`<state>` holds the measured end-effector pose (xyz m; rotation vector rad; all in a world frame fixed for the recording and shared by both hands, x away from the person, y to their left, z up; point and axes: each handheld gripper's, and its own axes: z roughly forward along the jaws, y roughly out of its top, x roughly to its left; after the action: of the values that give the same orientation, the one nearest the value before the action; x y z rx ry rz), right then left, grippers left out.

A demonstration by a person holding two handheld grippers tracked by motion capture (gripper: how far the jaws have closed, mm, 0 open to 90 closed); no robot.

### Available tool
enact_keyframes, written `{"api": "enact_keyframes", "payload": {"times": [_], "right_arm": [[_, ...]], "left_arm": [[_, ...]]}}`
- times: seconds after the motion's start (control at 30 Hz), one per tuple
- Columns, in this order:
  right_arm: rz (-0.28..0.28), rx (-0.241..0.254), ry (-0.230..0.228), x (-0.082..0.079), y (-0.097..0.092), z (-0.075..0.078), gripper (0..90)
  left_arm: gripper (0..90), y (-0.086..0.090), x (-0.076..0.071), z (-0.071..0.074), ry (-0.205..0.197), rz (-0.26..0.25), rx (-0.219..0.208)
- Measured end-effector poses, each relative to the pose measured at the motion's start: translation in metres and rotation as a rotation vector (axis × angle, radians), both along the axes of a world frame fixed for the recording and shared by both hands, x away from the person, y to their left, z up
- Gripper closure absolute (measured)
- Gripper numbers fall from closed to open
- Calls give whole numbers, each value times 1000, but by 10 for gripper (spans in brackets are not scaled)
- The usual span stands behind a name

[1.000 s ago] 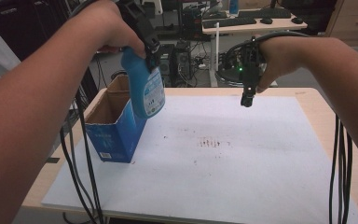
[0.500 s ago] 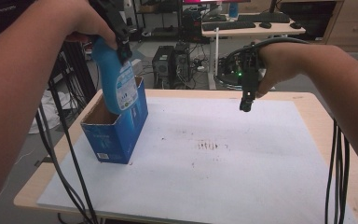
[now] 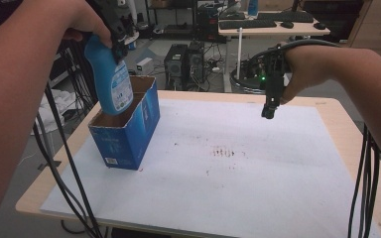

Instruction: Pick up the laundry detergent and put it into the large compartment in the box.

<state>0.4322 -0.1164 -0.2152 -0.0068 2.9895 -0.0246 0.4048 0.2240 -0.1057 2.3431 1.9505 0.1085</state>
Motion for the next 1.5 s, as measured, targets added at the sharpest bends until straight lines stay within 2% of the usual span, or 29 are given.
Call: {"api": "enact_keyframes", "payload": {"times": [0.13, 0.27, 0.43, 0.63, 0.77, 0.9, 1.03, 1.1, 1.13, 1.2, 1.27, 1.4, 1.5], "right_arm": [[1, 7, 2, 1, -1, -1, 32], [-14, 5, 7, 4, -3, -3, 32], [-15, 5, 13, 6, -4, -7, 32], [-19, 1, 13, 8, -4, -11, 32], [-23, 1, 20, 10, -3, -12, 32], [-21, -5, 20, 13, 0, -15, 32], [-22, -6, 25, 14, 1, -17, 32], [-17, -12, 29, 17, 2, -19, 32], [-17, -12, 29, 17, 2, -19, 32], [-19, -18, 34, 19, 2, -22, 32], [-39, -17, 39, 19, 2, -23, 32], [-31, -17, 40, 22, 2, -25, 32], [-39, -20, 47, 21, 3, -27, 32]], "left_arm": [[390, 2, 3, -8, 9, 2, 8], [390, 7, 7, -22, 19, 4, -11], [390, 11, 11, -35, 33, 2, -3], [390, 19, 17, -58, 63, 3, -34], [390, 21, 20, -75, 79, -19, -37], [390, 20, 24, -93, 87, -100, -18], [390, 20, 27, -103, 90, -135, -15], [390, 21, 29, -111, 98, -172, -10], [390, 21, 29, -111, 98, -172, -10], [390, 23, 30, -123, 99, -245, -3], [390, 24, 31, -128, 106, -271, 3], [390, 25, 34, -136, 111, -334, 16], [391, 28, 36, -143, 120, -394, 3]]}}
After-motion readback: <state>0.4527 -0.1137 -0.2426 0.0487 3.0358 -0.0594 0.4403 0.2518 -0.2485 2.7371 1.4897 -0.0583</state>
